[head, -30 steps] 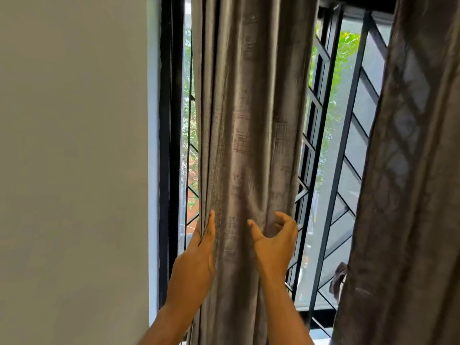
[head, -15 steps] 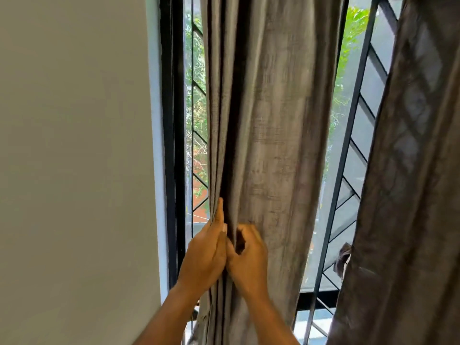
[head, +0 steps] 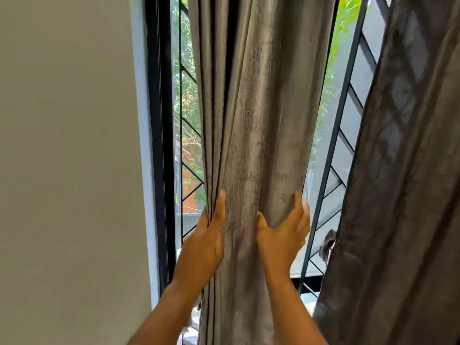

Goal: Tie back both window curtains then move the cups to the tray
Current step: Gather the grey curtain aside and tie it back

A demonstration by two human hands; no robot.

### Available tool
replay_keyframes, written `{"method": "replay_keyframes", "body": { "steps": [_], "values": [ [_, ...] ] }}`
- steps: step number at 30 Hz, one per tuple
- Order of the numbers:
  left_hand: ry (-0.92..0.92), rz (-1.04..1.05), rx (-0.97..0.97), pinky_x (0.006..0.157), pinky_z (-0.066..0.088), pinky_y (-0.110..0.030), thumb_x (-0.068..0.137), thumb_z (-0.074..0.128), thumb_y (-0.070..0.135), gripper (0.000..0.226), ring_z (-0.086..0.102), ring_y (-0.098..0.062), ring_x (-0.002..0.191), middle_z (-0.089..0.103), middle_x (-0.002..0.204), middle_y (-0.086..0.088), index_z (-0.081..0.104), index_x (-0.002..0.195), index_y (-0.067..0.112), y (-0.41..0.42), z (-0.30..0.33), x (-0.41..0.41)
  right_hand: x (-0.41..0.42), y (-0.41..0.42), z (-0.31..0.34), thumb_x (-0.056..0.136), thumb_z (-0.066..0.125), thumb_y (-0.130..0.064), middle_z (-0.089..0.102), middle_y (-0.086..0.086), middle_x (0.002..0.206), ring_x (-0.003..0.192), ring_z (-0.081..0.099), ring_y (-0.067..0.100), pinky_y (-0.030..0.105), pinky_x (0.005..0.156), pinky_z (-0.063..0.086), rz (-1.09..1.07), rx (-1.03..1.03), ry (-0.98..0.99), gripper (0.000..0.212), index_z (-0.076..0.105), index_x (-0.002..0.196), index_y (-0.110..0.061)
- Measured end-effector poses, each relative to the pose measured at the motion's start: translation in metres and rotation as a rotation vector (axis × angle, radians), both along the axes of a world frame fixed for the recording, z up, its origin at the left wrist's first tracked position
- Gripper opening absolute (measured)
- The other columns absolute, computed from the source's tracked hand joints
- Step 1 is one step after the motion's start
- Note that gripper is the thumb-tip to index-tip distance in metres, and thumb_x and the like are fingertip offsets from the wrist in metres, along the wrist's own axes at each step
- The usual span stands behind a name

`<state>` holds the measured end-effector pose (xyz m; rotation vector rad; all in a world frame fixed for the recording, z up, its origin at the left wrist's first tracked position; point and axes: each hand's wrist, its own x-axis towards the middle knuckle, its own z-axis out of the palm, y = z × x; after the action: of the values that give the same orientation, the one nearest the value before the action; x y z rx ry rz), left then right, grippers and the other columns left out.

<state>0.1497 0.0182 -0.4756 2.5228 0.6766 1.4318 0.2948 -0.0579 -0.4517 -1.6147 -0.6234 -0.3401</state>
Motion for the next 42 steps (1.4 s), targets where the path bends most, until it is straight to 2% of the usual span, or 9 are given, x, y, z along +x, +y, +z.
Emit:
{"method": "replay_keyframes", "body": {
  "steps": [5,7,10,14,20,25,30,36,42],
  "values": [
    [0.038,0.018,0.003,0.05,0.045,-0.01,0.11,0.048,0.007,0.106,0.048,-0.004,0.05,0.039,0.173,-0.014,-0.031,0.16,0.055,0.001,0.002,-0.001,-0.001,0.004,-0.005,0.103,0.065,-0.025,0.061,-0.021,0.142,0.116,0.066,0.004,0.039,0.1,0.055,0.269,0.155,0.132,0.072,0.026,0.159,-0.047],
    [-0.027,-0.031,-0.129,0.049,0.052,-0.017,0.11,0.052,0.008,0.111,0.056,-0.009,0.05,0.069,0.144,-0.011,-0.035,0.156,0.058,-0.001,0.002,-0.001,-0.017,0.003,-0.013,0.109,0.056,-0.026,0.062,-0.042,0.122,0.107,0.065,-0.012,0.031,0.094,0.058,0.397,0.103,0.072,0.049,0.04,0.147,-0.052],
    [-0.143,-0.088,-0.387,0.057,0.059,-0.022,0.107,0.056,0.006,0.109,0.065,-0.007,0.056,0.071,0.08,0.0,-0.022,0.162,0.059,0.002,-0.006,-0.002,-0.038,-0.003,-0.021,0.114,0.041,-0.029,0.066,-0.025,0.137,0.129,0.064,0.0,0.032,0.107,0.054,0.768,0.129,0.113,0.038,0.044,0.149,-0.044],
    [-0.259,-0.127,-0.476,0.098,0.062,-0.023,0.095,0.061,-0.008,0.069,0.076,0.005,0.101,0.078,0.114,0.018,0.061,0.153,0.029,0.007,-0.003,-0.006,-0.036,0.003,-0.019,0.115,0.035,-0.04,0.073,0.007,0.115,0.106,0.072,0.022,0.05,0.096,0.059,0.871,0.076,0.158,0.036,0.059,0.133,-0.021],
    [-0.272,-0.172,-0.457,0.074,0.066,-0.044,0.102,0.07,0.03,0.008,0.077,-0.018,0.078,0.079,0.087,0.002,0.074,0.108,0.033,0.001,-0.007,-0.007,-0.036,0.024,-0.022,0.112,0.05,-0.037,0.069,0.016,0.087,0.081,0.069,0.035,0.053,0.075,0.058,0.749,0.085,0.126,0.03,0.066,0.098,-0.015],
    [-0.237,-0.218,-0.468,0.086,0.067,-0.035,0.094,0.07,0.06,0.03,0.077,-0.009,0.099,0.079,0.108,0.01,0.067,0.121,0.05,-0.005,-0.004,-0.011,-0.028,0.044,-0.046,0.101,0.055,-0.039,0.065,-0.002,0.08,0.069,0.064,0.019,0.044,0.064,0.054,0.539,-0.049,0.022,0.013,0.052,0.105,-0.028],
    [-0.136,-0.112,-0.465,0.082,0.067,-0.047,0.098,0.061,0.06,0.048,0.079,-0.015,0.092,0.081,0.107,0.002,0.073,0.129,0.026,0.012,-0.005,-0.016,-0.024,0.059,-0.045,0.1,0.042,-0.071,0.065,0.001,0.133,0.118,0.069,0.011,0.031,0.101,0.058,0.816,0.012,0.198,0.062,0.047,0.146,-0.029],
    [-0.041,-0.151,-0.614,0.098,0.066,-0.041,0.091,0.084,0.048,0.06,0.077,-0.014,0.112,0.077,0.123,0.006,0.06,0.14,0.026,0.021,-0.01,-0.023,-0.03,0.053,-0.05,0.109,0.018,-0.059,0.079,0.009,0.122,0.115,0.076,0.022,0.037,0.098,0.062,1.075,0.025,0.528,0.074,0.066,0.139,-0.011],
    [0.045,0.223,-0.441,0.108,0.047,-0.042,0.061,0.084,0.082,0.118,0.057,-0.018,0.126,0.052,0.143,0.002,0.027,0.153,0.036,0.023,-0.003,-0.014,-0.041,0.07,-0.065,0.116,0.023,-0.042,0.079,0.0,0.124,0.12,0.073,0.014,0.03,0.104,0.059,1.086,-0.001,0.516,0.055,0.062,0.144,-0.014]
  ]
}}
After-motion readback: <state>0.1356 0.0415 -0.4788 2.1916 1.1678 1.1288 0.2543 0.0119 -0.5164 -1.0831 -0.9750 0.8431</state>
